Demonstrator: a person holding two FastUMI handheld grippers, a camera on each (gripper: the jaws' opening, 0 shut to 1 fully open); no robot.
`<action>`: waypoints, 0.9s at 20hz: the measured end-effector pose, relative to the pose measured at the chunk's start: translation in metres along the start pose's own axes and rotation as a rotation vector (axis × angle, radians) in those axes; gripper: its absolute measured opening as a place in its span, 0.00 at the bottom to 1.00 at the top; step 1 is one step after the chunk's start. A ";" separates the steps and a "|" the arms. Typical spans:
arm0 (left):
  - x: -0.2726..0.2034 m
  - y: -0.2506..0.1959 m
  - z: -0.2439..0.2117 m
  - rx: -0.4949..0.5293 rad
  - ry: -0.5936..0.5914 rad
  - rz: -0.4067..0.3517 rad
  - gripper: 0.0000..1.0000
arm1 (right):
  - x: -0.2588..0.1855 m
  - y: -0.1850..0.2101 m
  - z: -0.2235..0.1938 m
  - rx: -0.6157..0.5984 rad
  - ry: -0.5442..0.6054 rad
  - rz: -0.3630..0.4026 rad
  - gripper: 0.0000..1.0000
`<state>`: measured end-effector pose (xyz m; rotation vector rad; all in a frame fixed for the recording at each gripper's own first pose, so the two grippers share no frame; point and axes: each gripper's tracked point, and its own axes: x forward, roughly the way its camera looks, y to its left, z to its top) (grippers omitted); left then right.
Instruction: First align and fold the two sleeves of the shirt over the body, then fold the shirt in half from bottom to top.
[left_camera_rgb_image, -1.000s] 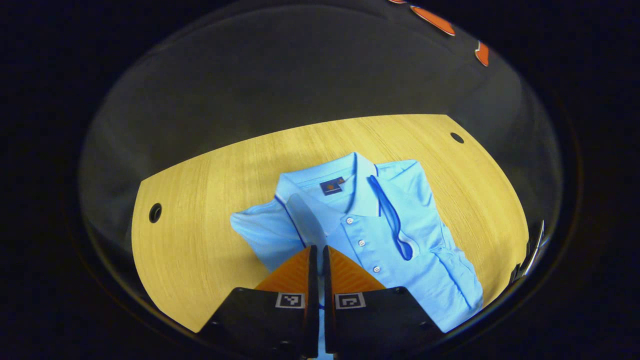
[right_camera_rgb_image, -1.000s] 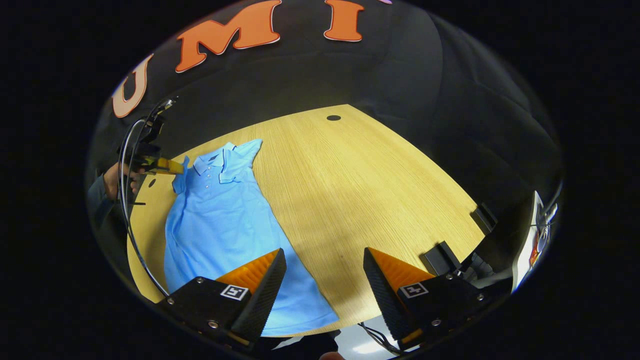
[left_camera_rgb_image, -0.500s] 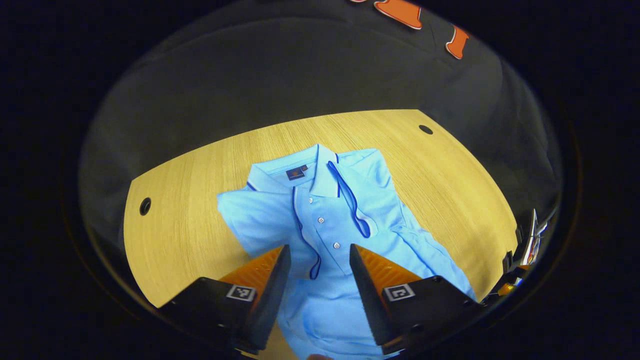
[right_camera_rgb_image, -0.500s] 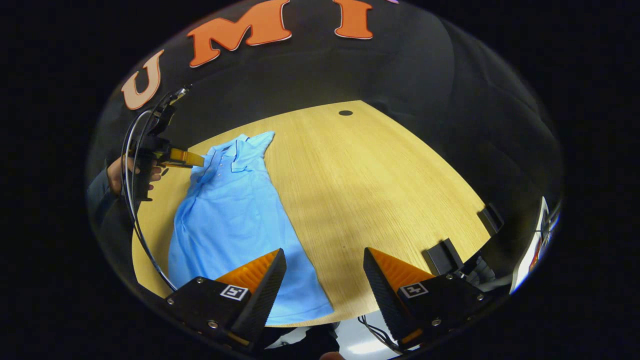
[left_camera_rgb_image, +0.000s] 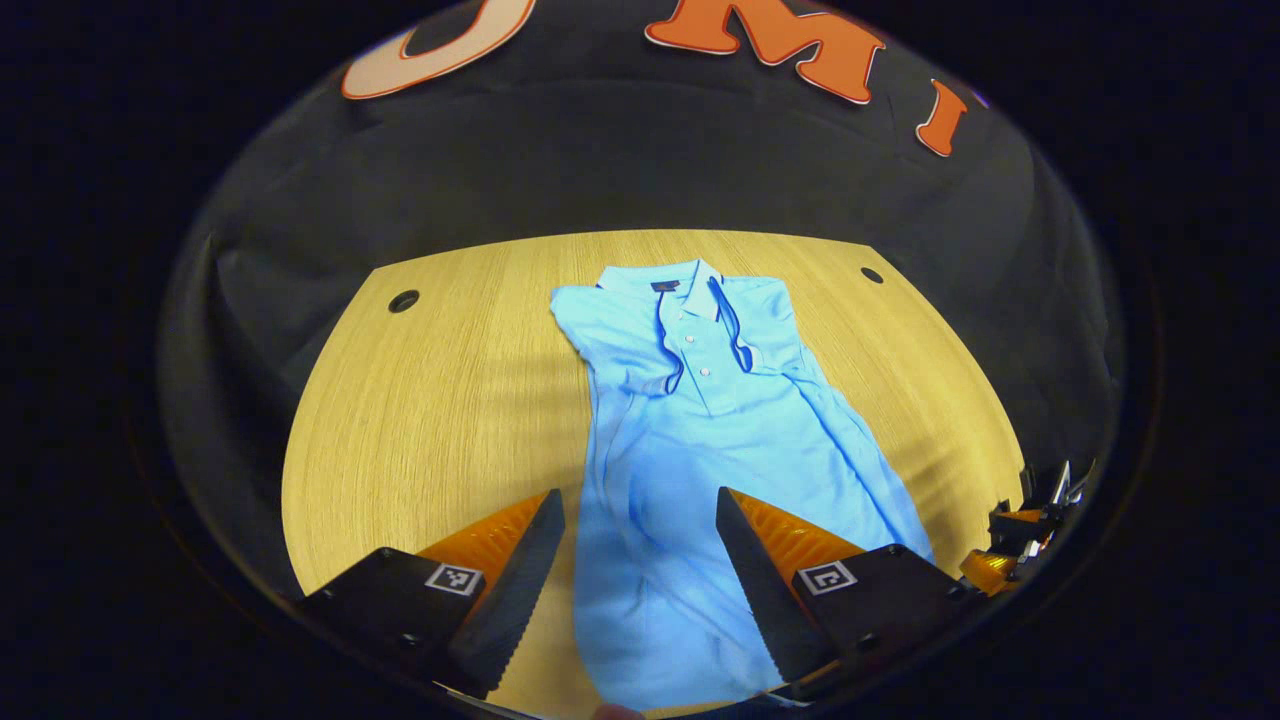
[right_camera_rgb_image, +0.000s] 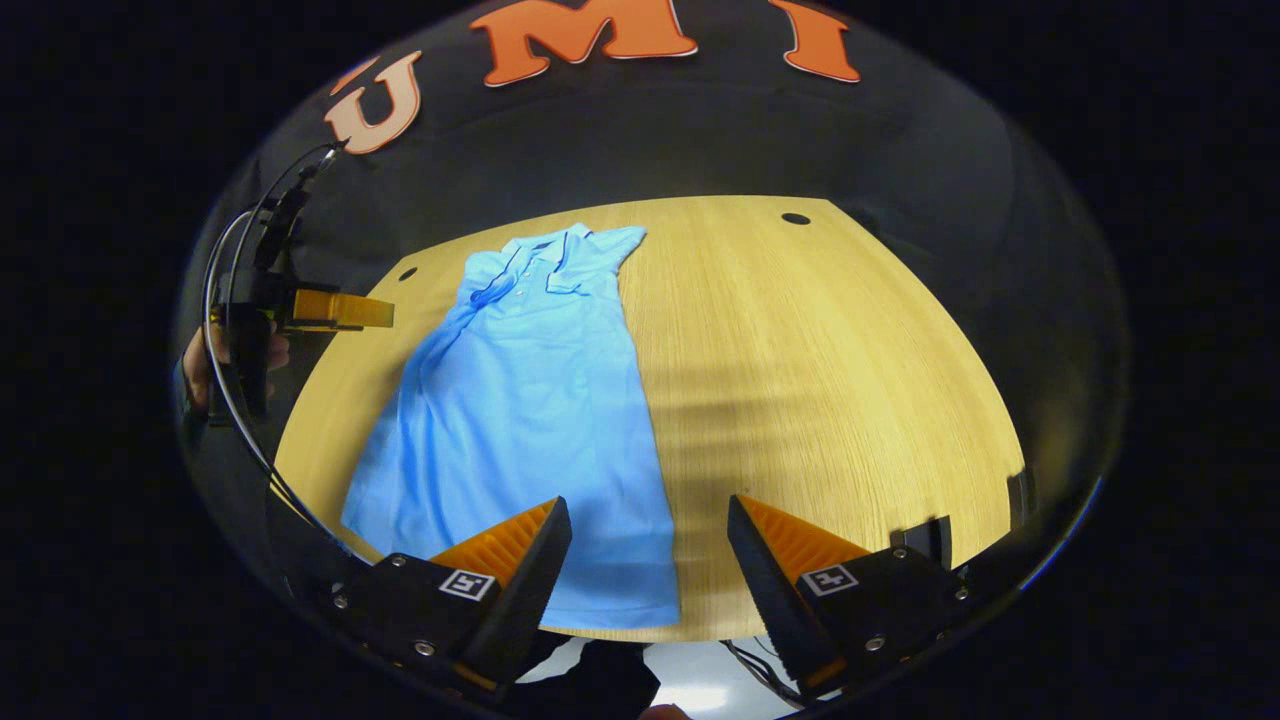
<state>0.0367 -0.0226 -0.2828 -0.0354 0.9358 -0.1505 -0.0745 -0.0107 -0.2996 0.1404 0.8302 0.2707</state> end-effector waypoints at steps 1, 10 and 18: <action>-0.008 0.002 -0.013 -0.006 0.001 0.005 0.99 | 0.001 0.001 -0.004 -0.013 0.009 0.010 0.95; -0.049 0.020 -0.146 -0.109 0.083 0.063 0.99 | 0.013 0.009 -0.043 -0.064 0.068 0.039 0.96; -0.039 0.009 -0.205 -0.077 0.081 0.093 0.99 | 0.022 0.010 -0.068 -0.088 0.094 0.018 0.96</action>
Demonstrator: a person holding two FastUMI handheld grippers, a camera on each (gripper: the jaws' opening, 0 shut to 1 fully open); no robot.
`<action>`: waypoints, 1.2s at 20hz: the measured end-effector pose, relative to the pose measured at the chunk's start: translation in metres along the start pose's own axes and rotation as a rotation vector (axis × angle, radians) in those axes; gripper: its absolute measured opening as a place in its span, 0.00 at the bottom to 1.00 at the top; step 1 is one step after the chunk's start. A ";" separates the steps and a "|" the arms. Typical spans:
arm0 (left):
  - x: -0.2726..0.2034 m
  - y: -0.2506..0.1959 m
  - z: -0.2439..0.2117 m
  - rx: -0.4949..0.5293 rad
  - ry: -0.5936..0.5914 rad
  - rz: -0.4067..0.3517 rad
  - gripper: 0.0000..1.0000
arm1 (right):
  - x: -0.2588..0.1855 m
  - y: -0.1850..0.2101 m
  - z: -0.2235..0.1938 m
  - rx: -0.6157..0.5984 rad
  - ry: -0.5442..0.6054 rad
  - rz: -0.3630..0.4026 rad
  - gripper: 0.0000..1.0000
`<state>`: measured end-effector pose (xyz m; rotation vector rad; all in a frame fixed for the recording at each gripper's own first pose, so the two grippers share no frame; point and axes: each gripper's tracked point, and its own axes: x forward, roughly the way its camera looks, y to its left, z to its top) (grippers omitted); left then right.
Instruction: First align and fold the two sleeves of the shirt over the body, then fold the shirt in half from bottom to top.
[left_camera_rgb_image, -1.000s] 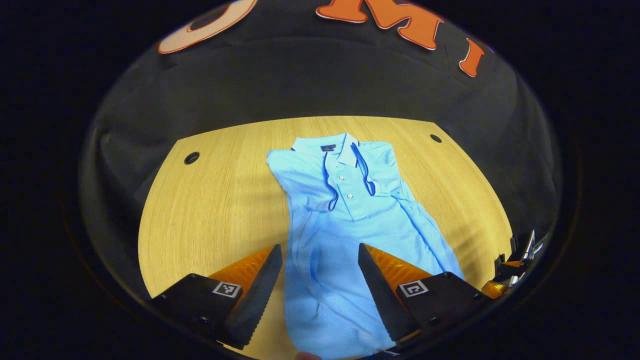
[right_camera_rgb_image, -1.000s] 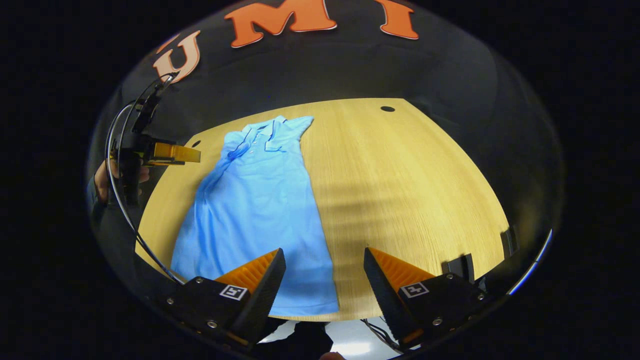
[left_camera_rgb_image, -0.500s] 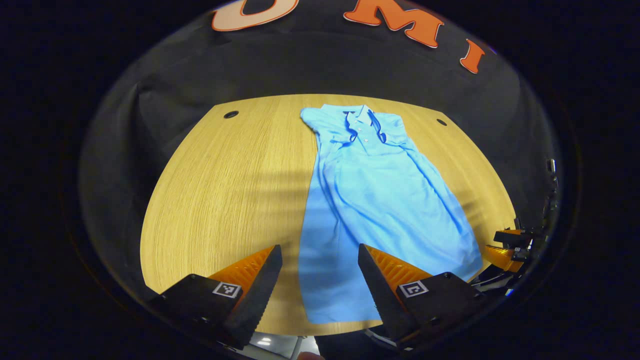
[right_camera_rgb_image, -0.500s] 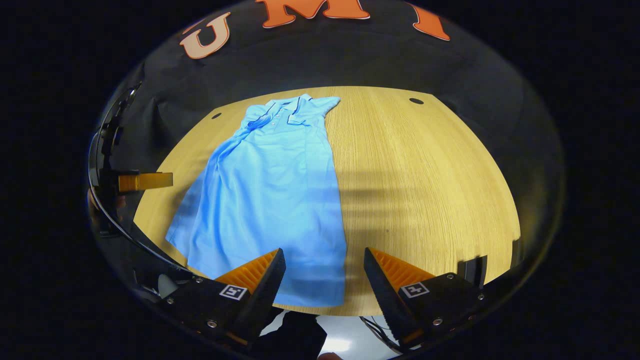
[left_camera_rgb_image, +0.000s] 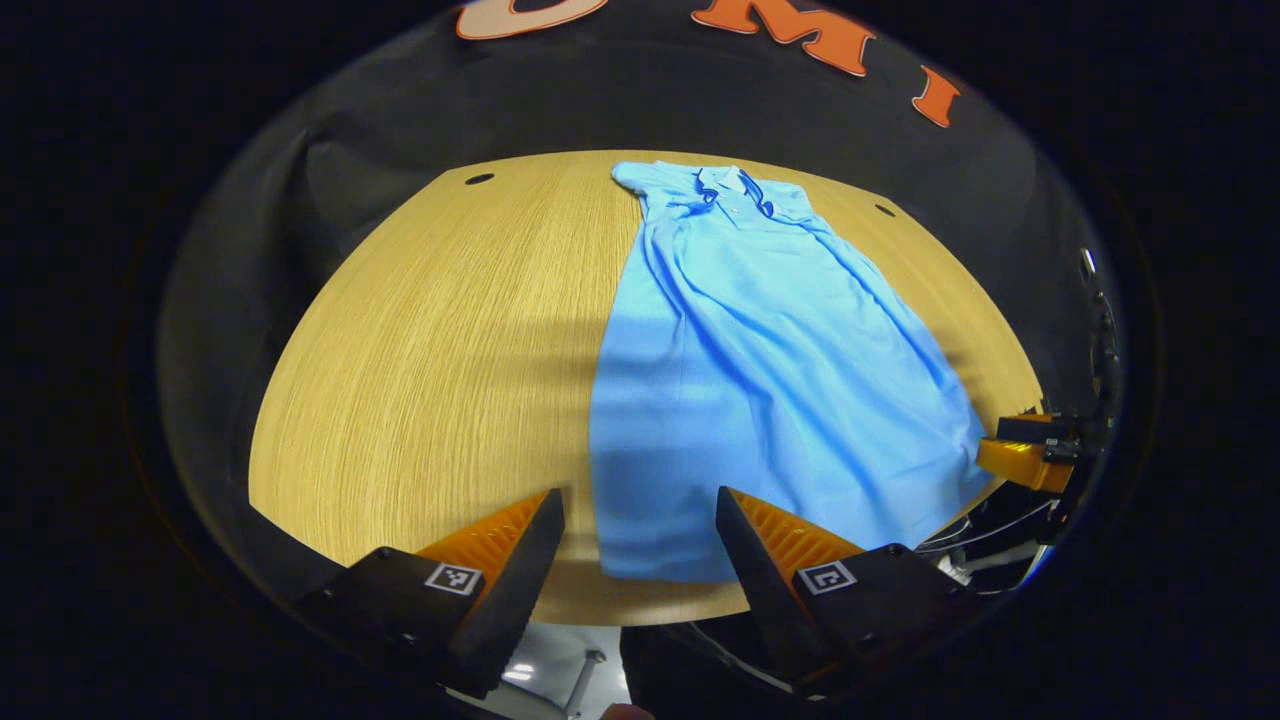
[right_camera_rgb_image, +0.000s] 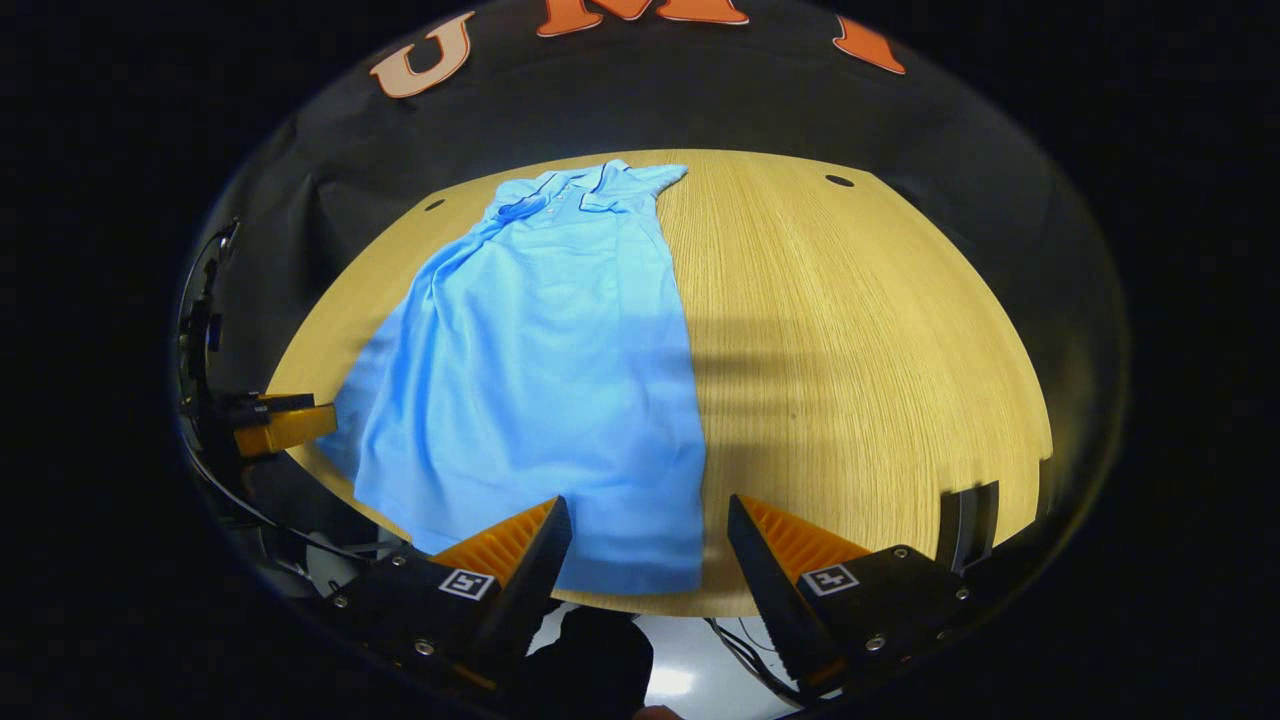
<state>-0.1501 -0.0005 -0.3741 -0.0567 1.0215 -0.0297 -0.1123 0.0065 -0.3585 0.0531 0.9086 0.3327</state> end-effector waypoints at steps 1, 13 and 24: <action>0.002 0.001 -0.003 0.001 0.002 0.010 0.99 | 0.001 0.000 -0.005 -0.010 0.013 -0.009 0.96; 0.011 -0.020 -0.016 0.038 0.035 0.014 0.36 | 0.007 0.016 -0.019 -0.019 0.073 -0.056 0.14; -0.011 -0.011 0.075 0.012 -0.088 -0.009 0.05 | 0.004 0.047 0.050 0.189 0.012 0.146 0.01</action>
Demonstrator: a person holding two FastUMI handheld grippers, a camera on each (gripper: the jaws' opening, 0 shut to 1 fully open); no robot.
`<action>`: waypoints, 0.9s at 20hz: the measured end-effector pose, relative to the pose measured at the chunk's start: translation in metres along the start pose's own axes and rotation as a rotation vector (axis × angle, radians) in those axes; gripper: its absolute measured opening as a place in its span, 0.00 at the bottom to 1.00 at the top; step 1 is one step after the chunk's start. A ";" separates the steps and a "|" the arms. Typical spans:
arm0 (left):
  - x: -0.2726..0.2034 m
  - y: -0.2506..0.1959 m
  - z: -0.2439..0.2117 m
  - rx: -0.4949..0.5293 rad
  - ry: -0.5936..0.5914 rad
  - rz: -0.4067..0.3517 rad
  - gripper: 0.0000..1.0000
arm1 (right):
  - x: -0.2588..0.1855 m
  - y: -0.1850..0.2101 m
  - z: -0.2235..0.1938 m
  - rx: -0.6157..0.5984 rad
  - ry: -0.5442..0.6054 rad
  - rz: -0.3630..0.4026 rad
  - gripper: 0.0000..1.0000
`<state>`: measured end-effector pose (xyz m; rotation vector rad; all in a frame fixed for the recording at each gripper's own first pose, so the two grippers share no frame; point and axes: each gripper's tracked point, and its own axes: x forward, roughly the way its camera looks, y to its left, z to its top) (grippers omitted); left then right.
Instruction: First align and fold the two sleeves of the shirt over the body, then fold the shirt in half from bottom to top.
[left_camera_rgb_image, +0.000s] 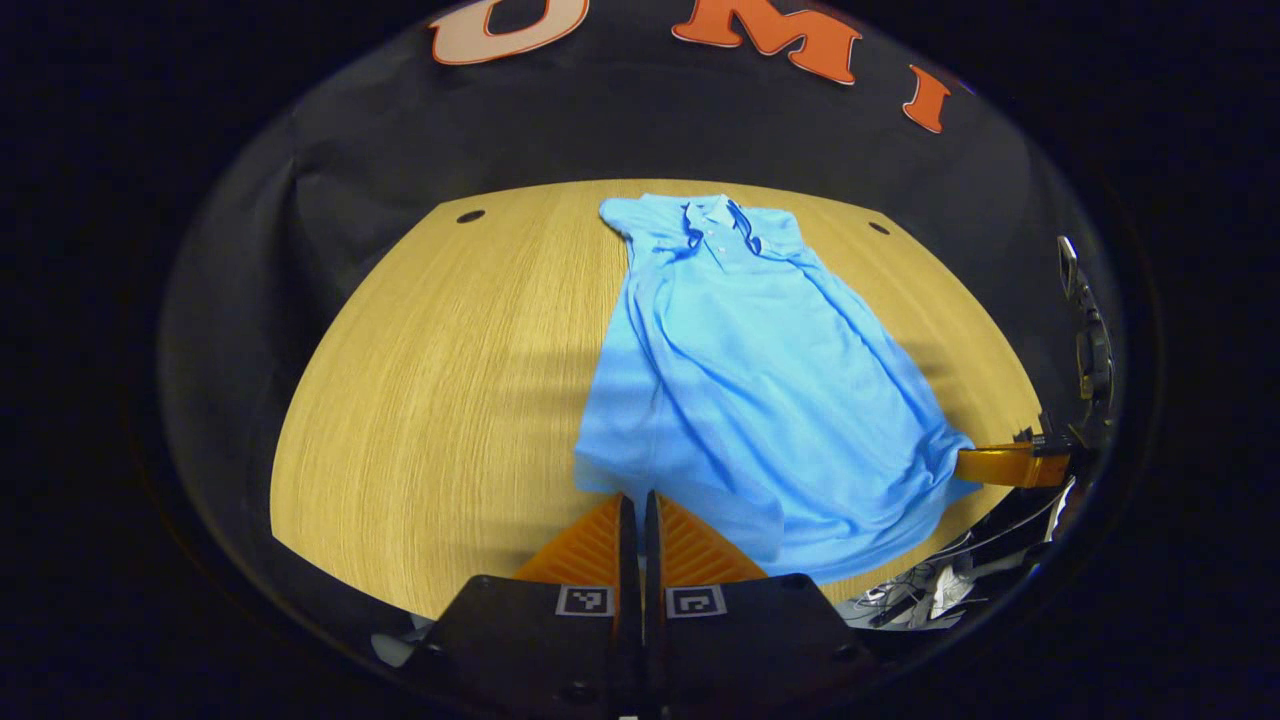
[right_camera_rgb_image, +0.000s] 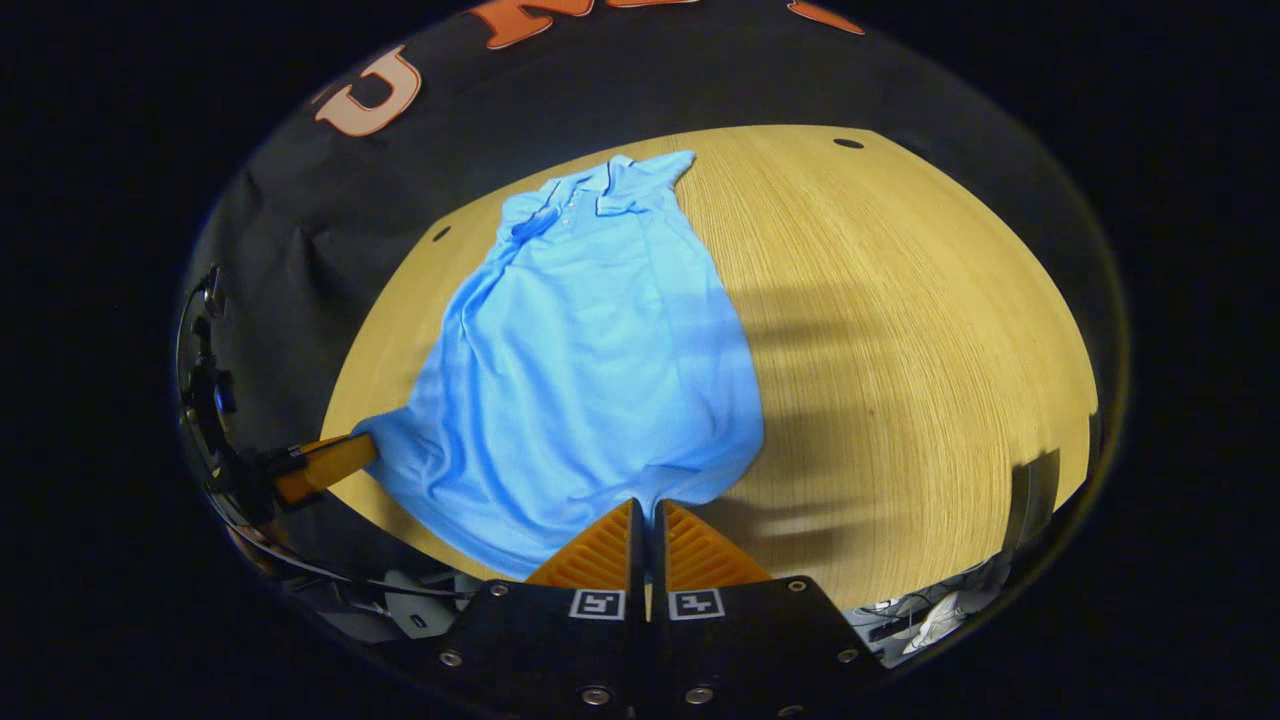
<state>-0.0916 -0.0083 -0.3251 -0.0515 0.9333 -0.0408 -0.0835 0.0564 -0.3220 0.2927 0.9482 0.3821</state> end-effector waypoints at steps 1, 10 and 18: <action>0.003 0.002 0.013 -0.006 -0.015 -0.008 0.05 | 0.000 0.004 0.013 0.009 -0.019 0.011 0.01; 0.023 0.013 0.130 0.015 -0.123 -0.045 0.05 | -0.004 0.018 0.144 0.025 -0.186 0.027 0.01; 0.078 0.025 0.235 0.060 -0.196 -0.085 0.05 | 0.031 0.021 0.249 0.023 -0.264 0.004 0.01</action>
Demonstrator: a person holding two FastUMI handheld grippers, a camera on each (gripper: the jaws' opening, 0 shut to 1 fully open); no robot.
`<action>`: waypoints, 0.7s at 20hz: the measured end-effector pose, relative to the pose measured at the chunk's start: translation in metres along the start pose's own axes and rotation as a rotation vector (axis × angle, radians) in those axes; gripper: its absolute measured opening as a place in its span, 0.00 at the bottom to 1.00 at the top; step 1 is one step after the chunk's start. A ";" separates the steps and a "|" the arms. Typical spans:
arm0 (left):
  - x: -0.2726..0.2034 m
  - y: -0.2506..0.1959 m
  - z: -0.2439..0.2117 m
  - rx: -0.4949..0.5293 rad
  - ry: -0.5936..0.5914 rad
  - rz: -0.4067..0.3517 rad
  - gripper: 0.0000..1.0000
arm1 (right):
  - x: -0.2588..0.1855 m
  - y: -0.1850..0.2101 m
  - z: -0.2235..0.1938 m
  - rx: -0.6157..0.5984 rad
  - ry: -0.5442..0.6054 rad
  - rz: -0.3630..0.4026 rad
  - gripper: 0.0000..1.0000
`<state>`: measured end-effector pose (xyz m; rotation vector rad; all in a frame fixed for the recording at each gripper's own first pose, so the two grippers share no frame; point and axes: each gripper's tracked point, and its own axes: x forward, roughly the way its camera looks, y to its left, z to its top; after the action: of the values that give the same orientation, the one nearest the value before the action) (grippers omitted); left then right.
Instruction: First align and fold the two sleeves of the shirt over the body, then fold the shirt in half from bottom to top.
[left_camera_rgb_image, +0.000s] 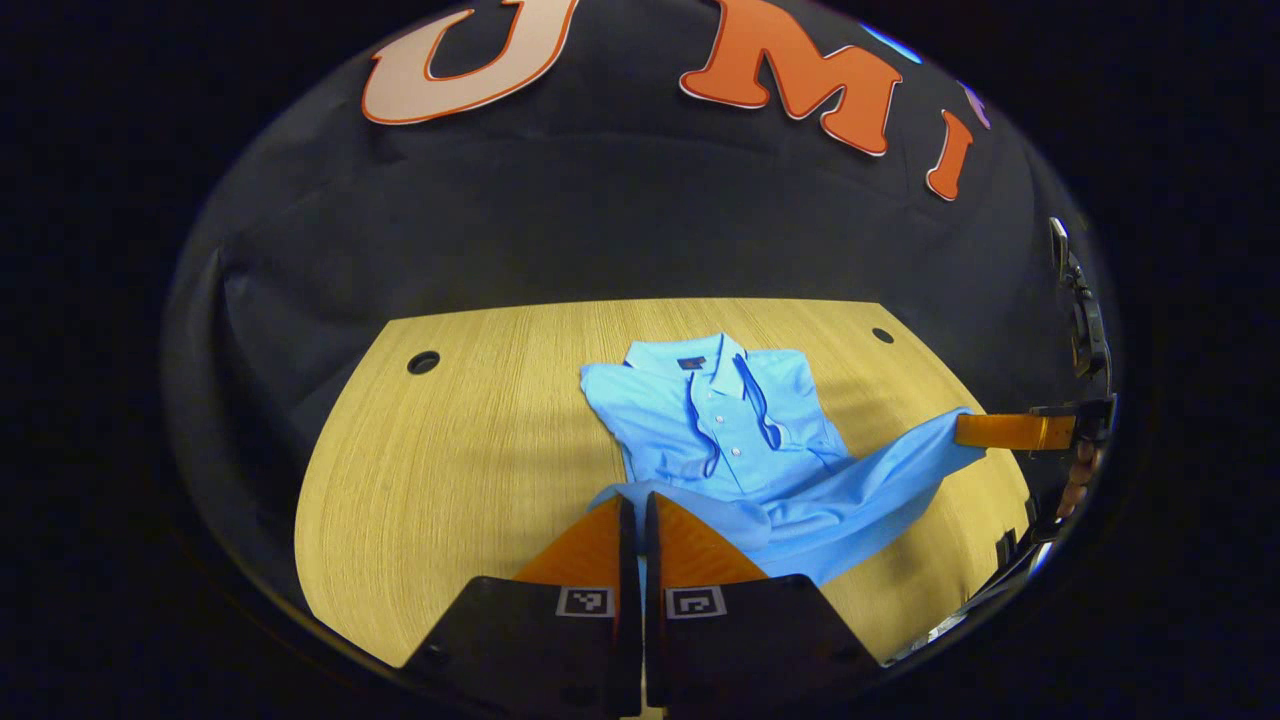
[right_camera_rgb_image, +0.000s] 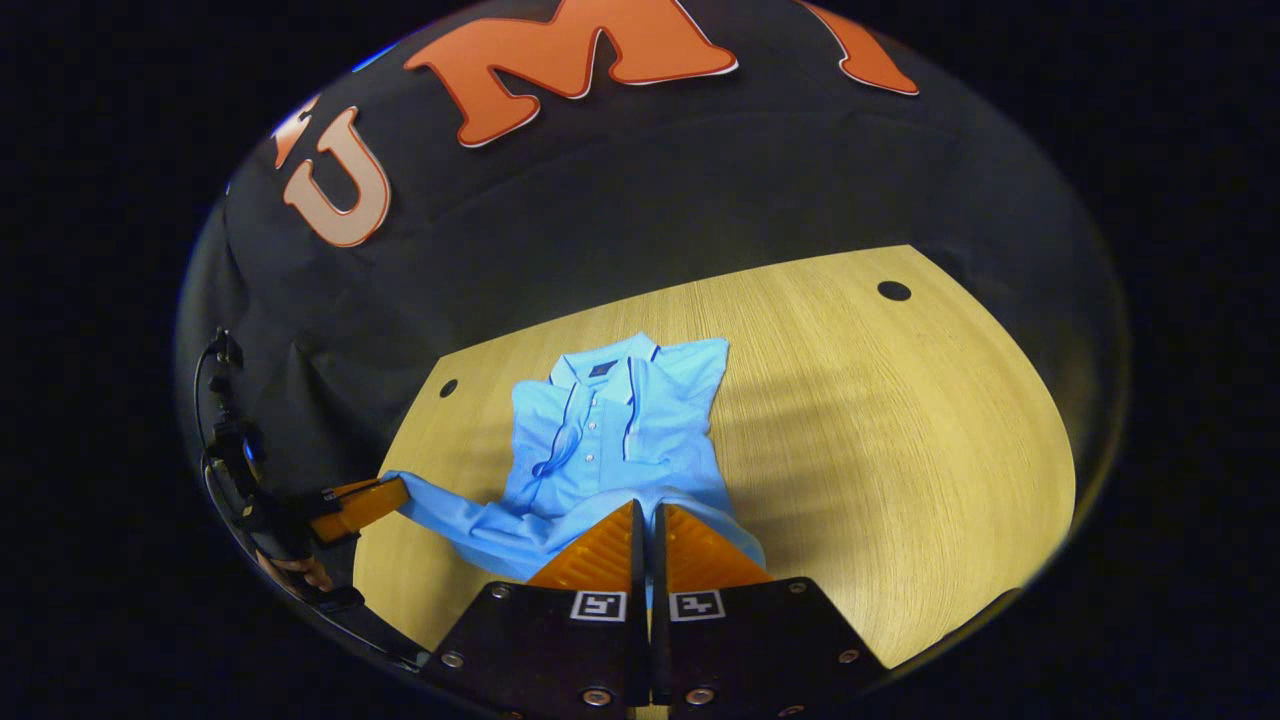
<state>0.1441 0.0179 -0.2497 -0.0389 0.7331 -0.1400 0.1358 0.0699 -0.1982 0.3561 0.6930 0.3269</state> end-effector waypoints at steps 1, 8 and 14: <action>0.011 0.005 0.012 0.006 -0.008 0.002 0.05 | 0.010 -0.001 0.011 -0.001 -0.004 -0.008 0.01; 0.100 0.036 0.079 0.052 -0.052 0.003 0.05 | 0.082 -0.008 0.092 -0.035 -0.059 -0.054 0.01; 0.169 0.053 0.121 0.118 -0.111 0.031 0.05 | 0.142 -0.021 0.139 -0.057 -0.078 -0.085 0.01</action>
<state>0.3558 0.0447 -0.2766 0.0772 0.6134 -0.1502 0.3349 0.0803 -0.1871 0.2831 0.6196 0.2506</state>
